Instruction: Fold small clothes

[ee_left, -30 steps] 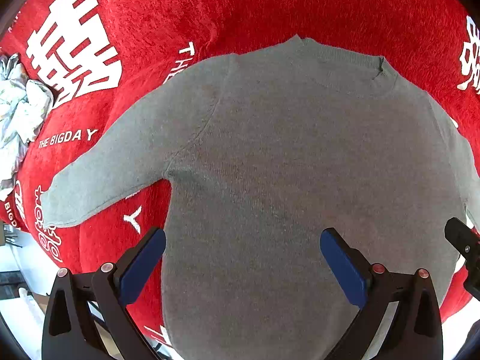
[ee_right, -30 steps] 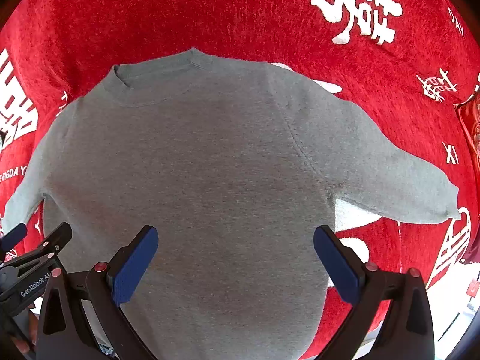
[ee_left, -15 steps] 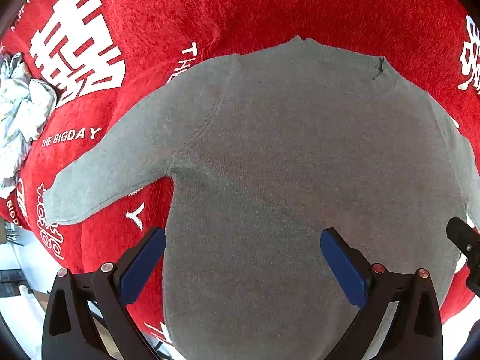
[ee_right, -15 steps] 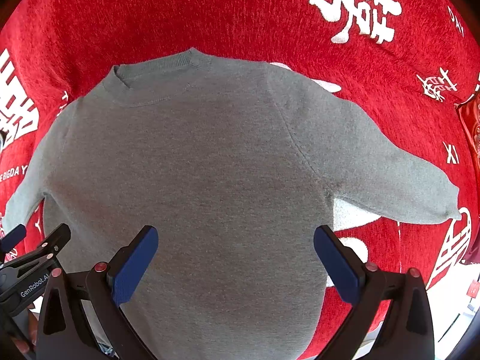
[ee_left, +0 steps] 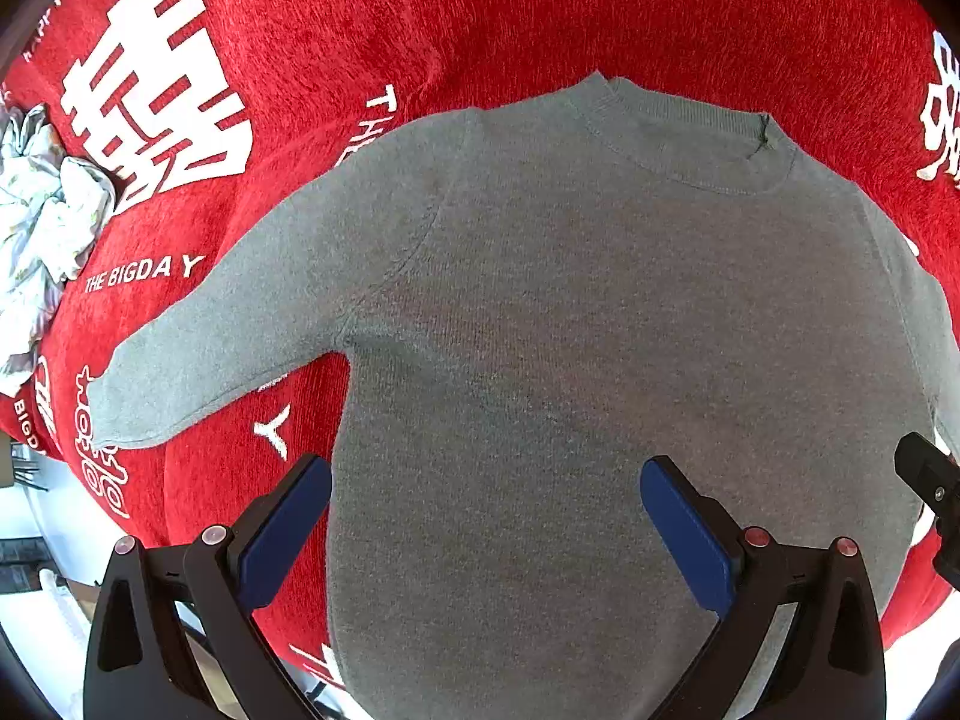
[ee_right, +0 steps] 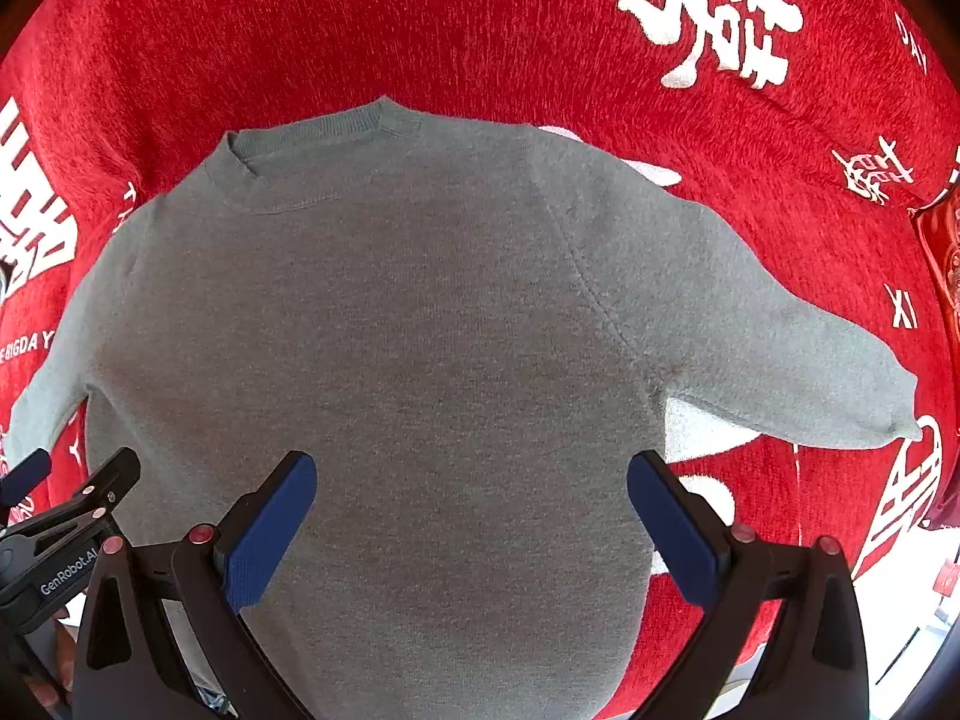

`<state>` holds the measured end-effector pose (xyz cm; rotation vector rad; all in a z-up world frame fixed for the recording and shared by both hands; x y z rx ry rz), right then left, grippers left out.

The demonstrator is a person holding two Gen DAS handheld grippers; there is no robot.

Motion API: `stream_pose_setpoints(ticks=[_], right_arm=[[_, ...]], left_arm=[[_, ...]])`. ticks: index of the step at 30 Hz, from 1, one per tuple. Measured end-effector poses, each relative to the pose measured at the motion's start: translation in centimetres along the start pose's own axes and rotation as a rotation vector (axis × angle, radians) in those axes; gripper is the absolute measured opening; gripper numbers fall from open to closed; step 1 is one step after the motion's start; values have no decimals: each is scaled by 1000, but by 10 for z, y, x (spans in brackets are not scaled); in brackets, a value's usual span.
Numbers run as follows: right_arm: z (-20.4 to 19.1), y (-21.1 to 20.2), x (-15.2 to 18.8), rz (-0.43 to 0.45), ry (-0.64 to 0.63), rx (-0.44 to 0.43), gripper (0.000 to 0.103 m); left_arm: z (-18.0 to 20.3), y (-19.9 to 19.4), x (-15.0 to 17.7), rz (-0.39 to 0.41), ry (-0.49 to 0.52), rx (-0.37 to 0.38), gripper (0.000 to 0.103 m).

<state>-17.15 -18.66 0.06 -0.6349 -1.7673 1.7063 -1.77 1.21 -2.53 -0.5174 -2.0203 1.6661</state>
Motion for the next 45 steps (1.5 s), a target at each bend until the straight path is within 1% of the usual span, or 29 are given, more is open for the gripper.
stream_pose_setpoints(ticks=[17,37,42,45], right_arm=[[-2,-2,0,2,-6,7,103],[-19,-2,5,5,-18,26,103],[-26,-3,4,8,-29,21,103],[-32,-3,4,6,-35,-6,103]], left_arm=[[-9,0,0,2,-11,6,103],[-23,5,-1,5,-23,20,103],[-29,6,0,6,-27,26,103],[-35,7,0,6,-33,33,103]])
Point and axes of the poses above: each gripper's, at about its wrist camera, not at the fingertips, and y roughly the way its jaws point, z to its right, x to its underside, the point moved 3 cm from there along y, roughly the way its jaws point, and after that the axes turned 15 degrees about -z, right-handed, at the moved point
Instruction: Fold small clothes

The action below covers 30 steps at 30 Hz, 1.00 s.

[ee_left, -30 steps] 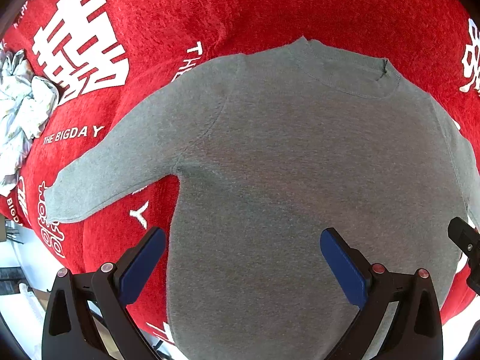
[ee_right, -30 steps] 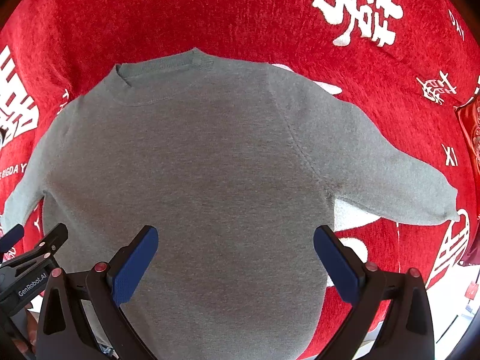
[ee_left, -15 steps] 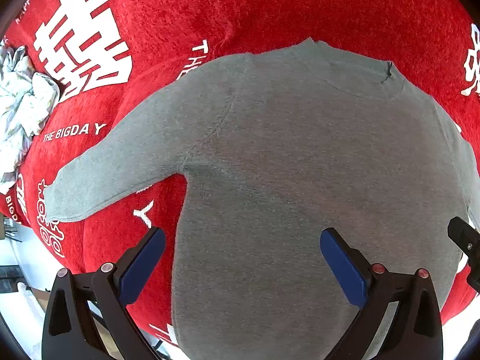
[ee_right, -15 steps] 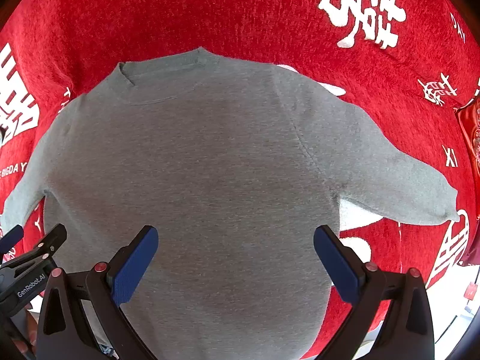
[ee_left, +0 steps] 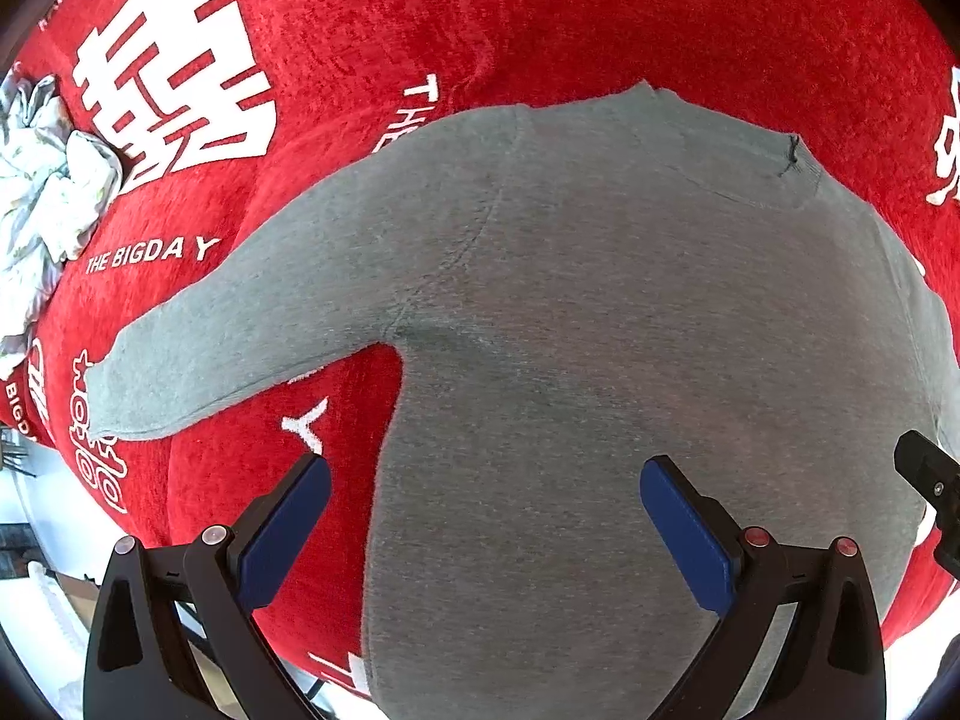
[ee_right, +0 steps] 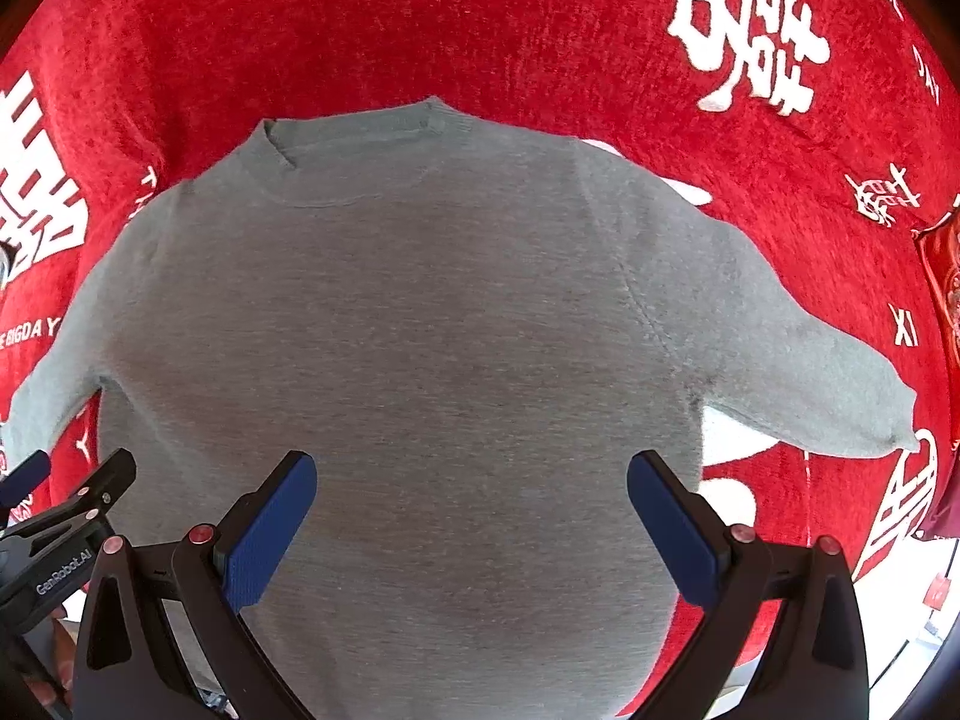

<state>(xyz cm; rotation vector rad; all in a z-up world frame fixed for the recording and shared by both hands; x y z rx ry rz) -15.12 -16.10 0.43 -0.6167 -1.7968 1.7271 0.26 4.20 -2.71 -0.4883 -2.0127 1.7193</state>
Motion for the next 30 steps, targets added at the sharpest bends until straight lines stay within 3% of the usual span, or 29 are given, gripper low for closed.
stream_pose_setpoints(ticks=[6,12,17,21,26,30], right_arm=[[-21,1,-1,-3,-29,-47,103],[-59,0,1,1,-107,-257,103],[-106,1,4,-25,-213,-383,103],[-149,9,18,-112,-327,-490,103],[-194,24,40,-173,-463,-435,103],[-211,35,47,-215,-478,-435,103]], left_arm=[[-19,6,1,3,-31,40,103],[-62,18,7,-7,-131,159,103],[-124,34,14,7,-254,249,103],[-194,54,24,52,-404,317,103],[-267,84,40,102,-560,371,103],[-304,118,40,96,-647,489,103]])
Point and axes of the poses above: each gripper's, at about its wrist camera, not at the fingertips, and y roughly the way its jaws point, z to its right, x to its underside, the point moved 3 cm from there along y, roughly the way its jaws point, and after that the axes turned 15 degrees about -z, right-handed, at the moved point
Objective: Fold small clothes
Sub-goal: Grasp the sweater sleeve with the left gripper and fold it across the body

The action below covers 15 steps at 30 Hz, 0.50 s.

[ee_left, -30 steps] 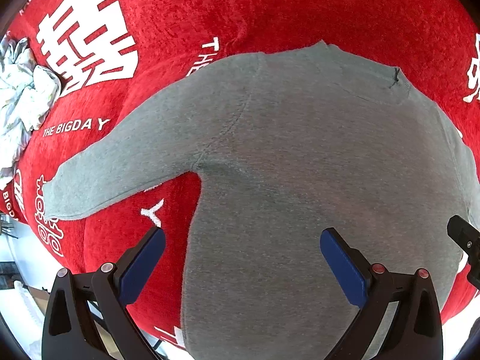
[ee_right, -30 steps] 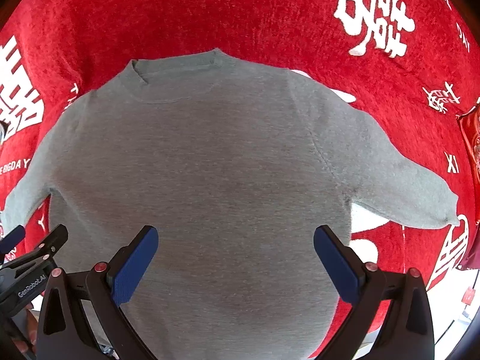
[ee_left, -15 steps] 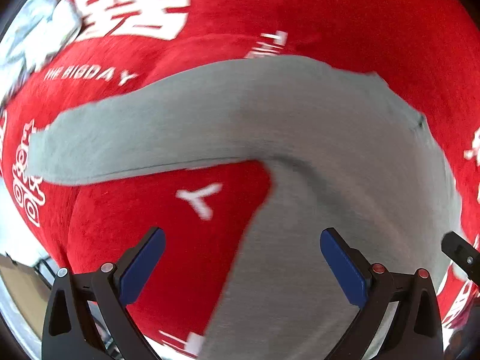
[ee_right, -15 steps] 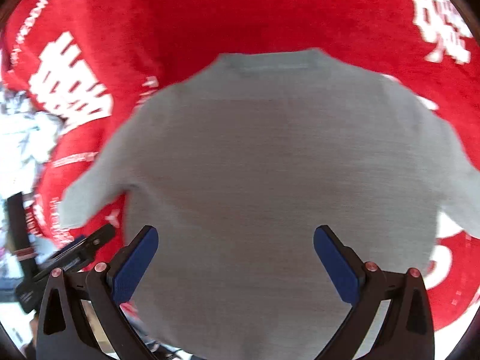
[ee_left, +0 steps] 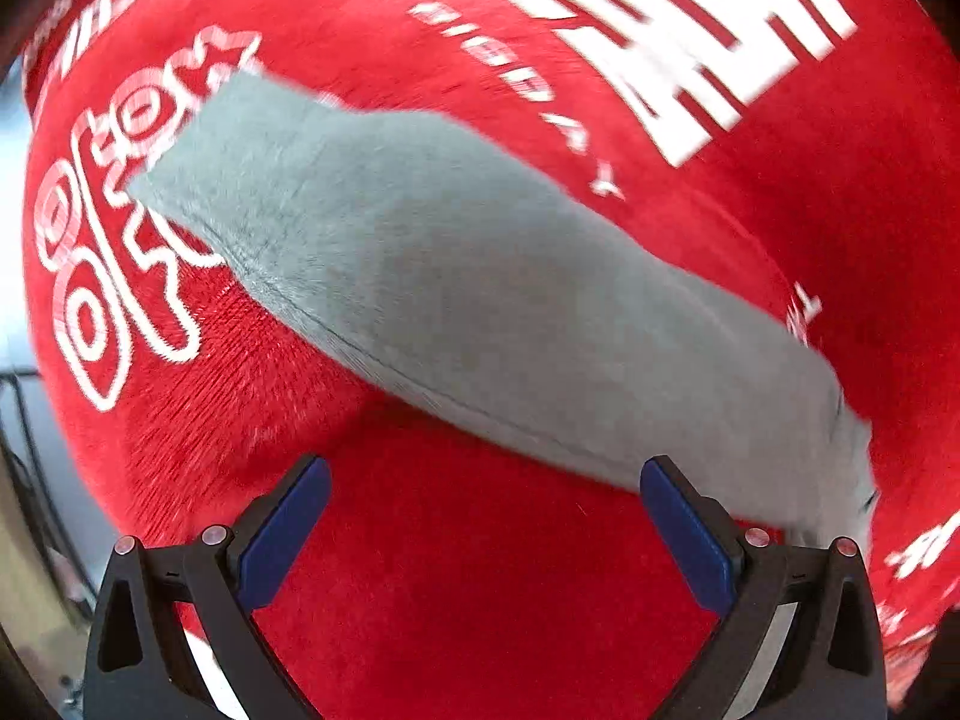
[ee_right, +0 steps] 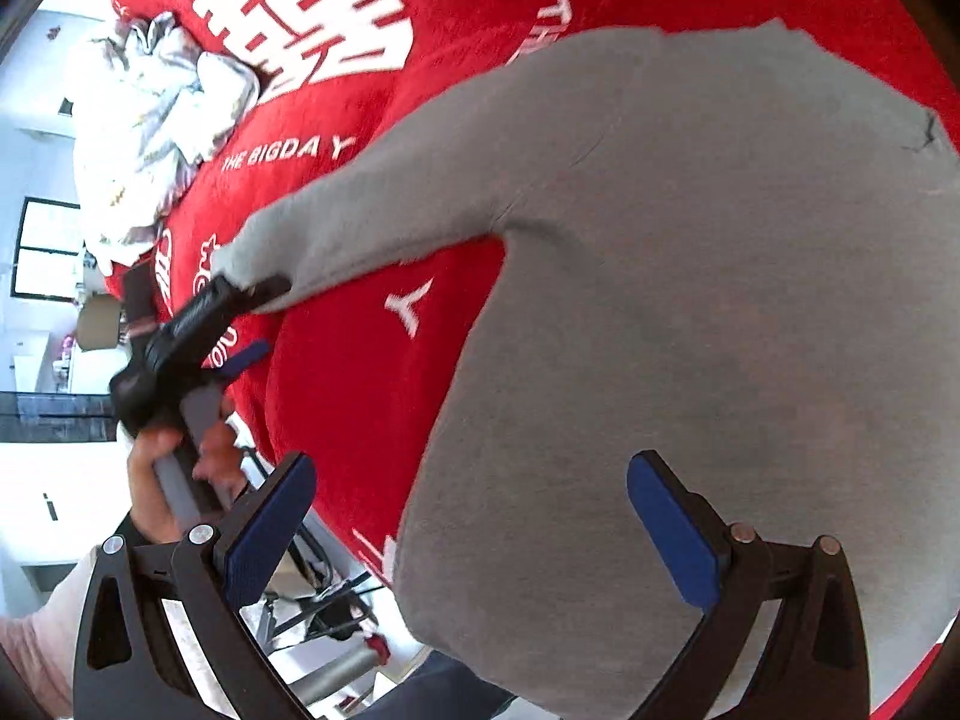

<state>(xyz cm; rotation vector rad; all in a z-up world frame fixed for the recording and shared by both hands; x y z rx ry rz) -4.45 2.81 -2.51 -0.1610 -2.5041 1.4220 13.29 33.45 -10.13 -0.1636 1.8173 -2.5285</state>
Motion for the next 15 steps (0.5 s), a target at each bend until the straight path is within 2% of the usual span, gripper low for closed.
stream_pose_setpoints(ticks=[3,6,10,11,12,13,15], right_arm=[[-1,3,-1,-6,-5,-7,103],[-4,4,0,-2,-5,-13,103],[-3,-1,3,2,-4,-20,103],[-2,-1,4,2,-4,-18,103],[-2,-1,6,2,-3,-18,103],[-1,-2,8,1,-2,-23,103],[2,-3,11,3,3,-25,103]], left_arm=[[-11,17,-16,-41,-50,106,103],[-4,21,-19,-35,-93,152,103],[8,17,-20,6,-73,202,101],[10,16,-21,13,-68,203,90],[13,16,-24,18,-66,200,83],[15,16,-28,24,-66,201,64],[15,18,-36,22,-78,237,6]])
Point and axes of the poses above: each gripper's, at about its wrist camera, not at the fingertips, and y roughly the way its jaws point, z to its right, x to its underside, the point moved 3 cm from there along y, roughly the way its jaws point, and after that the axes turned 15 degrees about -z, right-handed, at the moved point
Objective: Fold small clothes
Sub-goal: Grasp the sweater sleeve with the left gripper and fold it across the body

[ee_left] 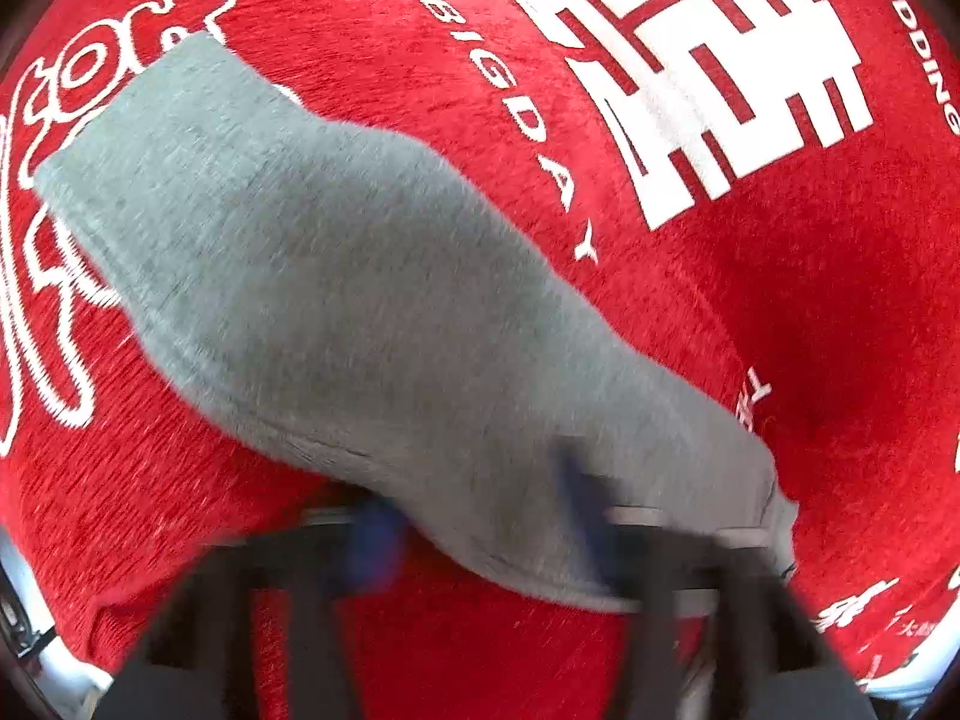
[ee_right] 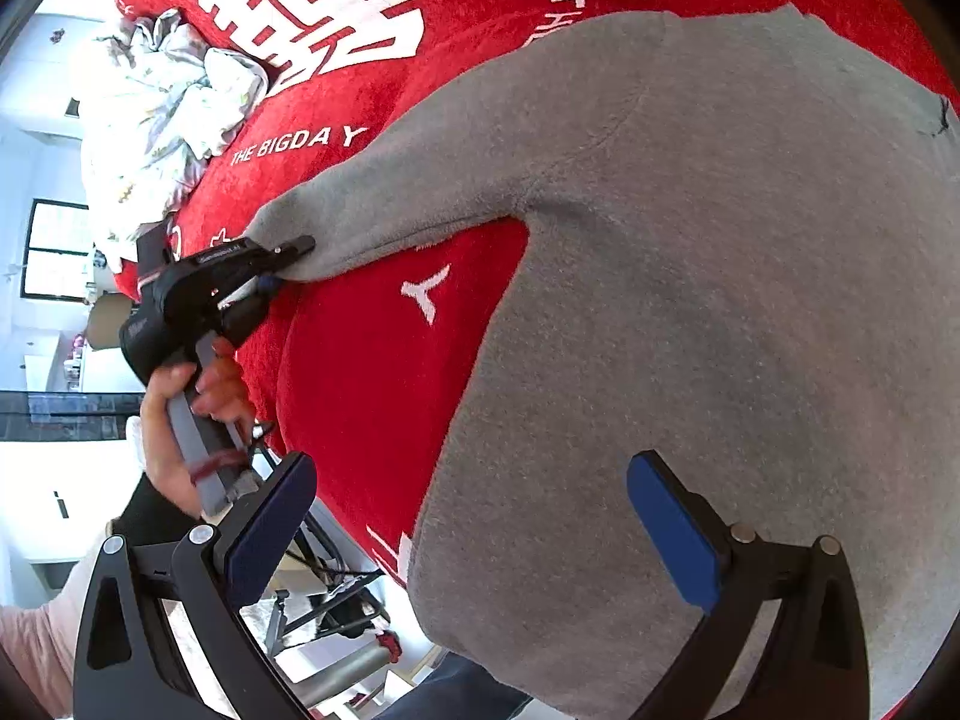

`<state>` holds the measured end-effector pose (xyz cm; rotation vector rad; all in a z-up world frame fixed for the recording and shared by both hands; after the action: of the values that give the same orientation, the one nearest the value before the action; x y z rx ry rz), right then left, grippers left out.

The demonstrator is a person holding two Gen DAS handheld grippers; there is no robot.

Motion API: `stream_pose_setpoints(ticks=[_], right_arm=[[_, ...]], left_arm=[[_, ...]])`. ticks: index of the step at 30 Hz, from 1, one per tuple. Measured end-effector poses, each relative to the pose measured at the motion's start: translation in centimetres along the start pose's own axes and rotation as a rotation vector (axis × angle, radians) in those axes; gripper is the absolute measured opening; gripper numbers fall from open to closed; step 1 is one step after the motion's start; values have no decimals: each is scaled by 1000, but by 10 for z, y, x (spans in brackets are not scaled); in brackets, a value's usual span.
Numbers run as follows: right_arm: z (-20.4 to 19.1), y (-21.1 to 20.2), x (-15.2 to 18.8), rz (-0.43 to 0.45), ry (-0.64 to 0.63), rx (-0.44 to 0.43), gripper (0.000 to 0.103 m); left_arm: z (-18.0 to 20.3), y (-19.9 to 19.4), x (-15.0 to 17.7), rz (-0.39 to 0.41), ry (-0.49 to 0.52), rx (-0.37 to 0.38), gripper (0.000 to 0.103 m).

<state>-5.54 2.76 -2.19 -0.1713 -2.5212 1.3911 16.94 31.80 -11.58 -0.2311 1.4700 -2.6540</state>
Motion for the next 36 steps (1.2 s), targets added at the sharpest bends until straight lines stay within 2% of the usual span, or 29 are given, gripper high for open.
stream_pose_setpoints(ticks=[3,6,9,12,15,18,21,24,26,29,31,32,35,36], right_arm=[[6,-4,5,22,8,-2,103],[17,-11,10,50,30,-8,103],[34,-28,18,103,68,-21,103],[54,-48,26,164,111,-30,103],[83,-73,38,241,179,-28,103],[121,-96,51,312,277,-18,103],[164,-111,69,353,389,-24,103],[198,-116,85,364,481,-18,103],[216,-117,92,358,524,-7,103],[228,-117,95,344,553,11,103],[231,-119,93,340,545,30,103],[225,-117,89,338,536,44,103],[204,-123,67,337,453,118,103],[197,-124,63,337,415,149,103]], left_arm=[[3,-7,-5,25,4,49,6],[31,-21,0,74,122,15,6],[74,-32,9,98,266,-3,6],[132,-36,27,100,443,3,6],[195,-31,61,69,626,31,6],[263,-6,107,18,831,43,6],[316,47,159,-90,974,36,6],[335,97,198,-188,1039,-12,6],[340,134,219,-238,1080,-100,6],[335,160,235,-260,1108,-207,6],[330,166,236,-295,1107,-257,17],[328,161,236,-304,1104,-250,25],[326,131,234,-211,1126,-294,72],[326,116,231,-163,1140,-292,73]])
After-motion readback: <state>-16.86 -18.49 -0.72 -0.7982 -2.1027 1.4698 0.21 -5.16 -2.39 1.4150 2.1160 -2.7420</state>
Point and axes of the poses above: each gripper's, at about its wrist camera, not at the fingertips, and y roughly the way its jaws point, z to its right, x to its underside, the point moved 3 cm from there along y, roughly the way its jaws point, and after that the axes turned 15 degrees about -z, right-handed, at the moved point
